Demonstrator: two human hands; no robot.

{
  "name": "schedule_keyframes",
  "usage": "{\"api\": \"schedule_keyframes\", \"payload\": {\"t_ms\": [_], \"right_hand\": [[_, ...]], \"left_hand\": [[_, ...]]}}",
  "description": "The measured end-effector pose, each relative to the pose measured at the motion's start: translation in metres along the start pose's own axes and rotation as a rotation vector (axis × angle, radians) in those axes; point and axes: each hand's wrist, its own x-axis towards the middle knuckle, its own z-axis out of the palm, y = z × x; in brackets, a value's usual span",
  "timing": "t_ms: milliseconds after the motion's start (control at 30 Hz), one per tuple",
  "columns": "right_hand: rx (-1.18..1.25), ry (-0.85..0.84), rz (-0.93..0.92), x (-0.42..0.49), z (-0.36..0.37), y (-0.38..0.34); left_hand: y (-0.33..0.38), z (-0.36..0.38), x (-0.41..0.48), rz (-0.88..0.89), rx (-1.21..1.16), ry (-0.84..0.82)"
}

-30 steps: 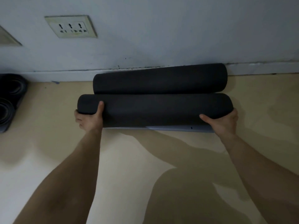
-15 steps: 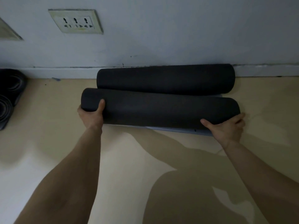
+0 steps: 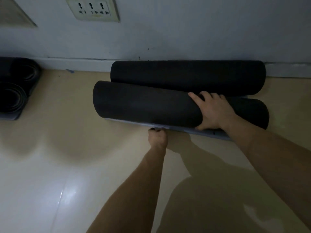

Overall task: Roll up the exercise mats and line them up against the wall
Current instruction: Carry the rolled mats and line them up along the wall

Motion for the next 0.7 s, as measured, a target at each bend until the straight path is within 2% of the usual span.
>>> {"api": "schedule_keyframes", "payload": {"t_ms": [100, 200, 333, 467, 600, 700], "right_hand": [[0.064, -0.079, -0.041, 0.01, -0.015, 0.009], [0.102, -0.133, -0.061, 0.014, -0.028, 0.01], [0.11, -0.182, -0.077, 0.012, -0.034, 0.002], [0.296, -0.292, -0.074, 0.0, -0.044, -0.021], [0.591, -0.455, -0.014, -0.029, -0.04, -0.066], [0.657, -0.369, 0.072, -0.06, -0.024, -0.123]], "left_hand": [[0.022, 0.014, -0.02, -0.05, -0.16, -0.044], [0.03, 0.014, -0.024, -0.116, -0.189, -0.063], [0.028, 0.003, -0.029, -0.152, -0.197, -0.006], [0.024, -0.018, -0.049, -0.147, -0.294, 0.037], [0.018, -0.071, -0.07, -0.129, 0.007, 0.188], [0.023, -0.117, -0.088, -0.037, 0.183, 0.251]]}}
